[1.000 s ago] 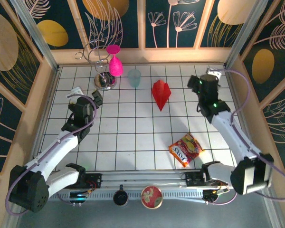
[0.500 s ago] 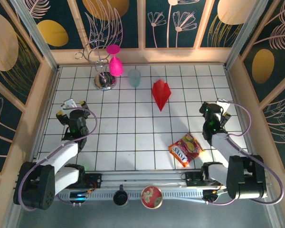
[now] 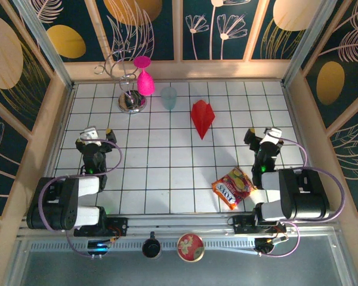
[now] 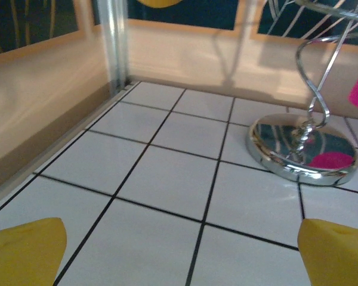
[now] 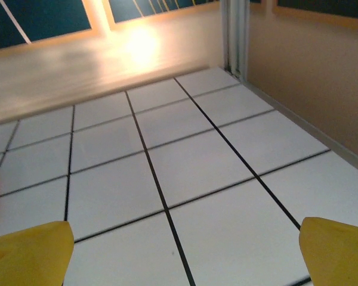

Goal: Fold a paper plane with a square sheet of paper (pick it up from the middle)
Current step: Reset both arms

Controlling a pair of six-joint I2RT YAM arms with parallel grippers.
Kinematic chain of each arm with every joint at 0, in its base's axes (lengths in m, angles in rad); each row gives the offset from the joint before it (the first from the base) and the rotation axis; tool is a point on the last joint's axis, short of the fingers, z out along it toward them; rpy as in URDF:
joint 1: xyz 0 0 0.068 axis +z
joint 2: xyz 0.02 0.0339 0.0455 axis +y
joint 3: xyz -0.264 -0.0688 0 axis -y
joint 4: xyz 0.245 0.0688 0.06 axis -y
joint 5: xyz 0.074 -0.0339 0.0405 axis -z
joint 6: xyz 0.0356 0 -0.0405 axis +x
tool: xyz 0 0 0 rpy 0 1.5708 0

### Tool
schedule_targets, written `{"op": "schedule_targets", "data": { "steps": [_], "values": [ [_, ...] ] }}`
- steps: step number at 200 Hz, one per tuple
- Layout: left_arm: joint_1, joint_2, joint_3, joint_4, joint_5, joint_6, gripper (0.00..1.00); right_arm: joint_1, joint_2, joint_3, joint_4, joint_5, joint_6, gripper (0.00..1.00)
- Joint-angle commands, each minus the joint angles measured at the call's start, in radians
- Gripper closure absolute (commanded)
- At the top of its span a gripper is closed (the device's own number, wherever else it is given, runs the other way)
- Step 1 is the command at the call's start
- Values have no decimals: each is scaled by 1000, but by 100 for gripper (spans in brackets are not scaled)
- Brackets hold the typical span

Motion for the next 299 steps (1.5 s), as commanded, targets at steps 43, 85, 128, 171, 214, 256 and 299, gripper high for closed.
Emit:
{"op": "schedule_targets", "data": {
  "steps": [43, 85, 128, 171, 214, 256, 299],
  "values": [
    [62, 124, 46, 159, 192, 12, 2, -42, 87, -5, 206, -142, -20, 3],
    [63, 179, -32, 359, 175, 3, 1, -30, 153, -8, 279, -139, -39, 2],
    [61, 174, -11, 306, 151, 4, 1, -27, 151, 13, 229, -143, -45, 1],
    [61, 173, -20, 323, 158, 4, 1, -27, 150, 13, 230, -145, -44, 1],
    [61, 175, -47, 374, 303, 57, 1, -26, 150, 15, 229, -145, -44, 1],
    [61, 177, -1, 295, 370, 82, 1, -27, 151, 14, 228, -143, -45, 1],
    [61, 182, 22, 254, 304, 62, 1, -27, 151, 14, 230, -144, -44, 1]
  ]
}}
